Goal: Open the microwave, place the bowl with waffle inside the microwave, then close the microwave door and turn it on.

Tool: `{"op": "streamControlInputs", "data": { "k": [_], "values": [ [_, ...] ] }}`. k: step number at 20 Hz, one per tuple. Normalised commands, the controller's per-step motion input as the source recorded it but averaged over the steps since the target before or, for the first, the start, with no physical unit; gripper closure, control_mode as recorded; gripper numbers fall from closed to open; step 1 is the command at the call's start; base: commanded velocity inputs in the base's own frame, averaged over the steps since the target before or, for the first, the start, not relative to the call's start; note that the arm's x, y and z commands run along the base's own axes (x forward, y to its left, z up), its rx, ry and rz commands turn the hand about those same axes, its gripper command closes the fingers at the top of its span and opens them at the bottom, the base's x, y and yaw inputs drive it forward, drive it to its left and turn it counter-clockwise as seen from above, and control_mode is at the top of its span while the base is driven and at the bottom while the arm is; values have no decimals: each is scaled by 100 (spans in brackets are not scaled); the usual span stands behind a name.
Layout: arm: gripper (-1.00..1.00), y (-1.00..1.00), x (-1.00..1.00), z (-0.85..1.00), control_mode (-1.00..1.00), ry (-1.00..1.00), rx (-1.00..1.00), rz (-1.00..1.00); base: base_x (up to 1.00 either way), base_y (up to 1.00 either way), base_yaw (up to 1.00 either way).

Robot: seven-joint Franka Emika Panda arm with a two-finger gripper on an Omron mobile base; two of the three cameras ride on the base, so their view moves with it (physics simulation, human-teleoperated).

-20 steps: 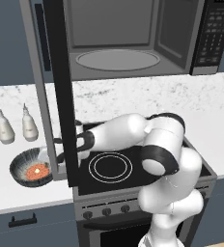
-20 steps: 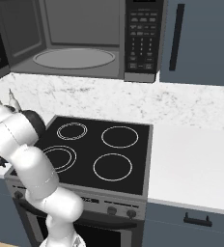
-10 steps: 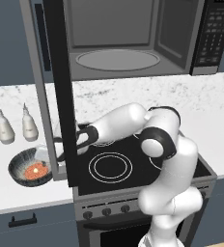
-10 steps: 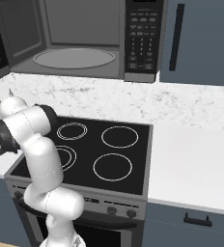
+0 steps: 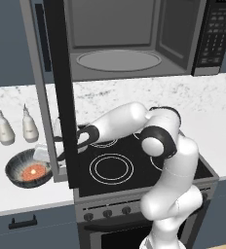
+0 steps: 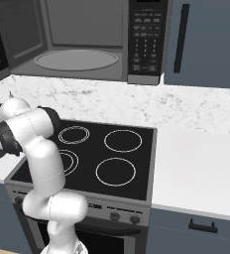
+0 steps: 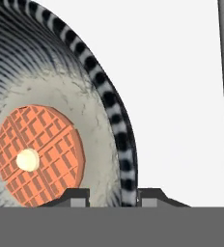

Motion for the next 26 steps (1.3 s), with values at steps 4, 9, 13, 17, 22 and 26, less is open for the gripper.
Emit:
{"op": "streamControlInputs", "data": {
  "k": [4, 9, 13, 17, 22, 26],
  "values": [
    [100, 0, 0, 0, -100, 0, 0, 0, 0, 0, 0],
    [100, -63, -8, 30, -100, -1, 0, -15, 0, 0, 0],
    [100, -96, 0, 66, -100, 0, 0, -35, 0, 0, 0],
    [100, -100, -10, 44, -100, 0, 1, -41, 0, 0, 0],
    [100, -100, -39, 53, -100, 0, 0, -41, 0, 0, 0],
    [100, -100, -51, 62, -100, 0, 1, -40, 0, 0, 0]
  ]
}}
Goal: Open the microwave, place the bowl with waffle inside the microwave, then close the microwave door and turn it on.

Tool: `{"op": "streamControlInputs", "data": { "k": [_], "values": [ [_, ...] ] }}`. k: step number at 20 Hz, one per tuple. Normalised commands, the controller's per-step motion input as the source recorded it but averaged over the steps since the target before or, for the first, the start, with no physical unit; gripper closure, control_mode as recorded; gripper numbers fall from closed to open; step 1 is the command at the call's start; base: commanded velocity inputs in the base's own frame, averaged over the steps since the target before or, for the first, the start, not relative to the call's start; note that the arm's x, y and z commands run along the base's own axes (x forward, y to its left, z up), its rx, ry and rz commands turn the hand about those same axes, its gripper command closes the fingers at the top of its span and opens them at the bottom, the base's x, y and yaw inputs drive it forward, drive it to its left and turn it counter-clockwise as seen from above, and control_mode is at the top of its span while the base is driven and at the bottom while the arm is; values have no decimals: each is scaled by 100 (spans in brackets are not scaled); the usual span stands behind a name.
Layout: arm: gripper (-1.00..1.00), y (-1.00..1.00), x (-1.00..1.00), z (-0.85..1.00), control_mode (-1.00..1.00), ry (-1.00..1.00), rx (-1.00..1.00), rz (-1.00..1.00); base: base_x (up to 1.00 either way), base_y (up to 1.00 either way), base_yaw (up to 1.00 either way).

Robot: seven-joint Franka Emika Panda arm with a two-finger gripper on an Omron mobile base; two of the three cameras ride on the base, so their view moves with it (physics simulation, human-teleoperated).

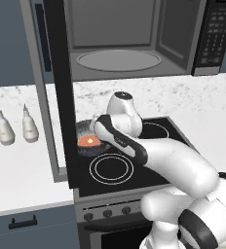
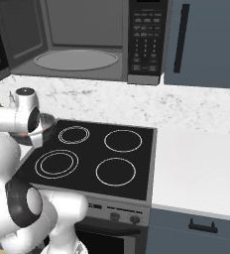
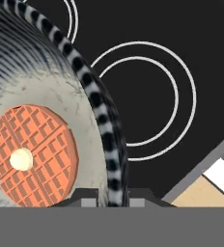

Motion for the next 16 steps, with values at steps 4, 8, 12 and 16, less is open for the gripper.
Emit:
{"op": "streamControlInputs", "data": {
  "k": [4, 8, 12, 16],
  "values": [
    [100, -100, -75, 60, -100, 0, 3, -36, 0, 0, 0],
    [100, -100, -65, 52, -100, 0, 1, -33, 0, 0, 0],
    [100, -92, -61, 58, -100, -2, 0, -24, 0, 0, 0],
    [100, -58, -75, 64, -100, -9, 0, -15, 0, 0, 0]
  ]
}}
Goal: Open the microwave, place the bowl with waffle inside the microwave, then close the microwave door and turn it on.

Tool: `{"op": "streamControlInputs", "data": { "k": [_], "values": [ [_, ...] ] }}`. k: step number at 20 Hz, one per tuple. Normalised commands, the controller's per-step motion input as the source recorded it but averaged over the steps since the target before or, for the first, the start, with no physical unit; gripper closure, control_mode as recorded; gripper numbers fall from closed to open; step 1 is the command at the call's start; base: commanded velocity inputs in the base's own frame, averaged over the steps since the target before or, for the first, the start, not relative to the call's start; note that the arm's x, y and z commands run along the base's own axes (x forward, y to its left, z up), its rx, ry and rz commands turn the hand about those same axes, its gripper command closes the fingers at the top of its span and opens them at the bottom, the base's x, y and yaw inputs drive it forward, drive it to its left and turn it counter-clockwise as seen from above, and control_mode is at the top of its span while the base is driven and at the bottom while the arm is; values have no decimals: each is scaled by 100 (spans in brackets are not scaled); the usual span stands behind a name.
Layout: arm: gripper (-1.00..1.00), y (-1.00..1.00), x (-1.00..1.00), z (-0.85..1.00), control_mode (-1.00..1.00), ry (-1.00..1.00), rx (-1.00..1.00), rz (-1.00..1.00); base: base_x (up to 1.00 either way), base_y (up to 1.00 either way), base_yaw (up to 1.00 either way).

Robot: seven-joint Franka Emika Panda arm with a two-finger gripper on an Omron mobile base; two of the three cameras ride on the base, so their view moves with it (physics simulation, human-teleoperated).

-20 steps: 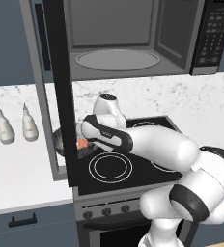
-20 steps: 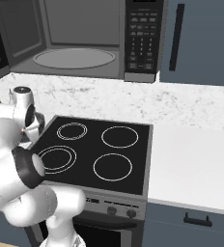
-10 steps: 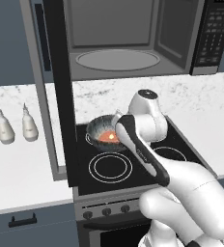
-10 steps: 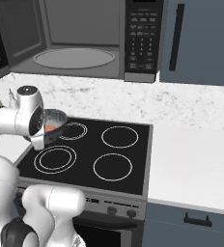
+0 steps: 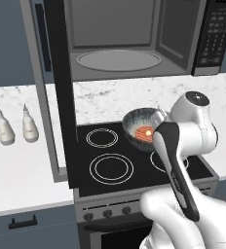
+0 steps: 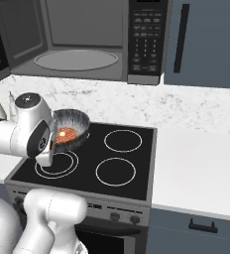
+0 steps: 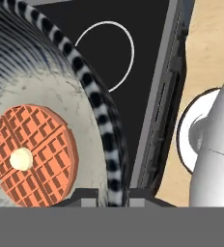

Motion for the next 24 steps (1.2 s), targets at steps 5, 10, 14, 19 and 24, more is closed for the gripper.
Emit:
{"op": "streamControlInputs", "data": {
  "k": [5, 10, 14, 19, 24],
  "values": [
    [100, -14, -39, 89, -100, -15, 0, -10, 0, 0, 0],
    [100, -7, -26, 98, -100, -30, 0, -1, 0, 0, 0],
    [100, 0, 0, 100, -100, -36, 0, -2, 0, 0, 0],
    [100, 2, 30, 94, -100, -13, 0, -4, 0, 0, 0],
    [100, 8, 92, 68, -100, 0, 1, 2, 0, 0, 0]
  ]
}}
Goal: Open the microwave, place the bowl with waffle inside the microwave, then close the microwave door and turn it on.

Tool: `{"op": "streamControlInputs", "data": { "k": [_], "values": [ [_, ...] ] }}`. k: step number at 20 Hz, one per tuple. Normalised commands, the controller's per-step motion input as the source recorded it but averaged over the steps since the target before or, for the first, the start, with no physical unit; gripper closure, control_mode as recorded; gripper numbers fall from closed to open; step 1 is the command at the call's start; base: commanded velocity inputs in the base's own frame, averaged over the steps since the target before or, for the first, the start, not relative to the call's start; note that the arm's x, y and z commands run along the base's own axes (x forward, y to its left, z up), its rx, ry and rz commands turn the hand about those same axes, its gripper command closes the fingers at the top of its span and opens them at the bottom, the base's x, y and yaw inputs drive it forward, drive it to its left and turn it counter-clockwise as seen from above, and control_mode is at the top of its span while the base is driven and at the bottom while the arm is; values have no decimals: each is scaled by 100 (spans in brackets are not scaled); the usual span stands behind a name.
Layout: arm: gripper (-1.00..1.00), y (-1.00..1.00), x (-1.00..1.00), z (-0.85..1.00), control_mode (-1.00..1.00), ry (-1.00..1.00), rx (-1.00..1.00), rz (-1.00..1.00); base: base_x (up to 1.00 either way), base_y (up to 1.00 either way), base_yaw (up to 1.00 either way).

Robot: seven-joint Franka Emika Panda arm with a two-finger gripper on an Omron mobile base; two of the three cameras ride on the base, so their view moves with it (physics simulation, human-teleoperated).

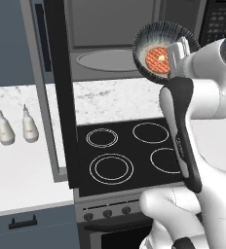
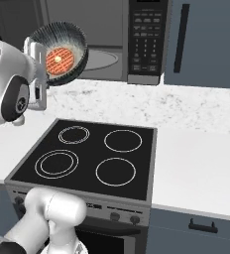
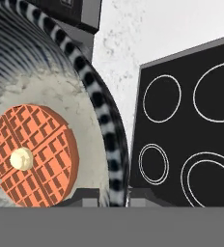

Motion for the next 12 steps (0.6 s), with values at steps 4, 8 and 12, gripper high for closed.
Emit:
{"op": "streamControlInputs", "data": {
  "k": [4, 8, 12],
  "values": [
    [100, 0, 81, 62, -100, 2, 0, 4, 0, 0, 0],
    [100, 0, 81, 43, -100, 2, 0, 6, 0, 0, 0],
    [100, 0, 57, -14, -100, 0, 0, 14, 0, 0, 0]
  ]
}}
